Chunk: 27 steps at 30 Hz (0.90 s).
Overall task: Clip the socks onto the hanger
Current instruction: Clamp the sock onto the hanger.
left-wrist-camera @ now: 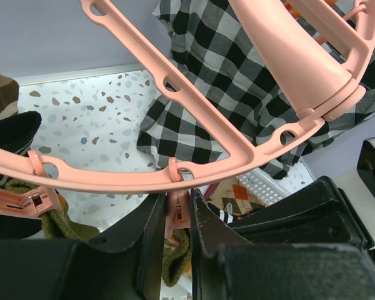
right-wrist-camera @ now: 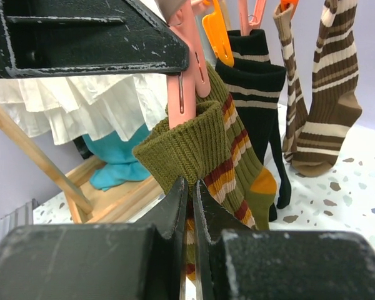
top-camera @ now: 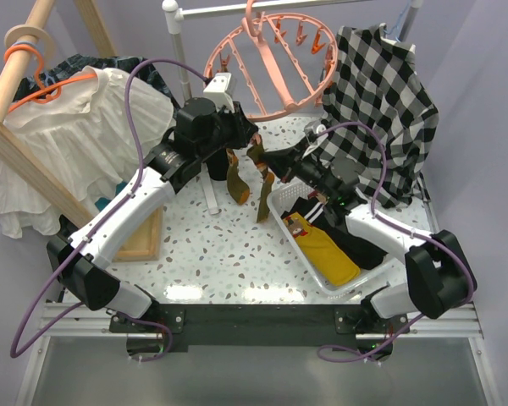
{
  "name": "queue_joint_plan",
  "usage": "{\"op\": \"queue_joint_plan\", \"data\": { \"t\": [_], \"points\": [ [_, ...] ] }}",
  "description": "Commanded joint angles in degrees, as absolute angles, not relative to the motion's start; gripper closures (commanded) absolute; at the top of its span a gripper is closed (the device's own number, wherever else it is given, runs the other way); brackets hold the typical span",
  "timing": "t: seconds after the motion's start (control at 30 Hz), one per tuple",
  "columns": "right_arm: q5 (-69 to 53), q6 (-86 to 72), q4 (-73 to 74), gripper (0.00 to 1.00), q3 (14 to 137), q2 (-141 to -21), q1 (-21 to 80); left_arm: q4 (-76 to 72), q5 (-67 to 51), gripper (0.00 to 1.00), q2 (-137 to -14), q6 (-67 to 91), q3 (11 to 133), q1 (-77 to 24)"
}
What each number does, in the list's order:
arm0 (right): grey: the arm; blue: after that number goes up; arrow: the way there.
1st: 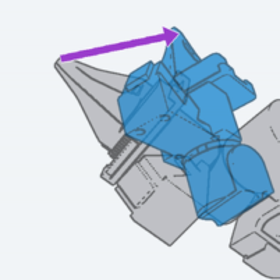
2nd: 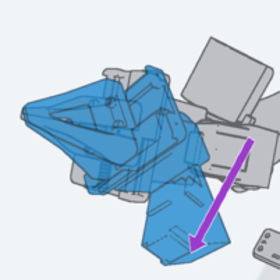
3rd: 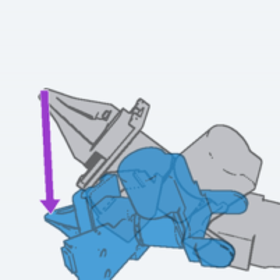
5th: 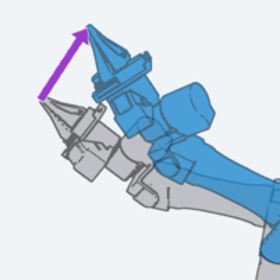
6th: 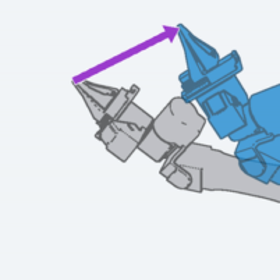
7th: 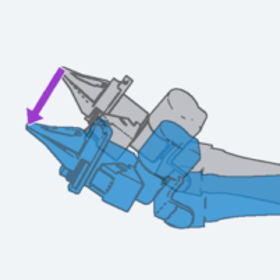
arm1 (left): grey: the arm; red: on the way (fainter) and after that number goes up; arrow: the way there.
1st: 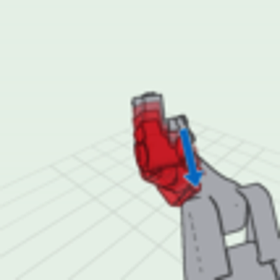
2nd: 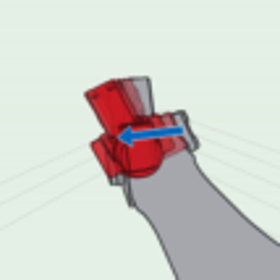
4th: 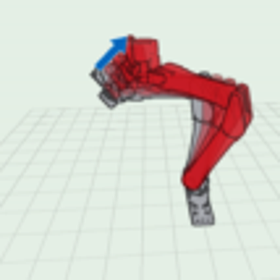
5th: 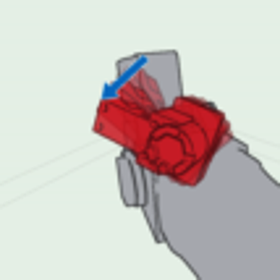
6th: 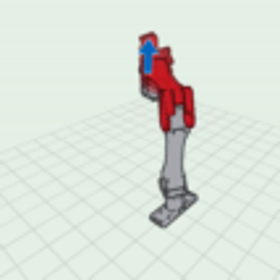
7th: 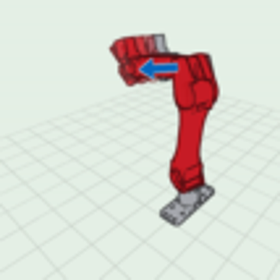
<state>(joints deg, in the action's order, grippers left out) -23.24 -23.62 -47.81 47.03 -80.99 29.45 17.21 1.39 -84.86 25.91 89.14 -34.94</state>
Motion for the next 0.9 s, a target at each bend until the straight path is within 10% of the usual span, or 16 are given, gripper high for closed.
{"op": "queue_joint_plan", "data": {
  "t": [0.0,0.43,0.6,0.87],
  "points": [
    [-23.20,-24.87,-53.08,1.00,50.10,-81.56,29.09,14.15,0.26,0.93,-83.15,25.22,88.77,-34.89],
    [-23.29,-26.02,-53.61,1.00,52.29,-81.91,28.83,14.41,0.35,0.92,-83.23,24.43,88.42,-34.89],
    [-23.73,-25.93,-53.17,1.00,52.38,-81.83,28.83,13.80,0.26,0.55,-82.53,24.43,88.42,-34.81],
    [-22.59,-23.21,-49.06,0.51,53.08,-79.55,28.83,12.31,2.81,0.16,-78.50,21.54,86.75,-34.80]
  ]
}}
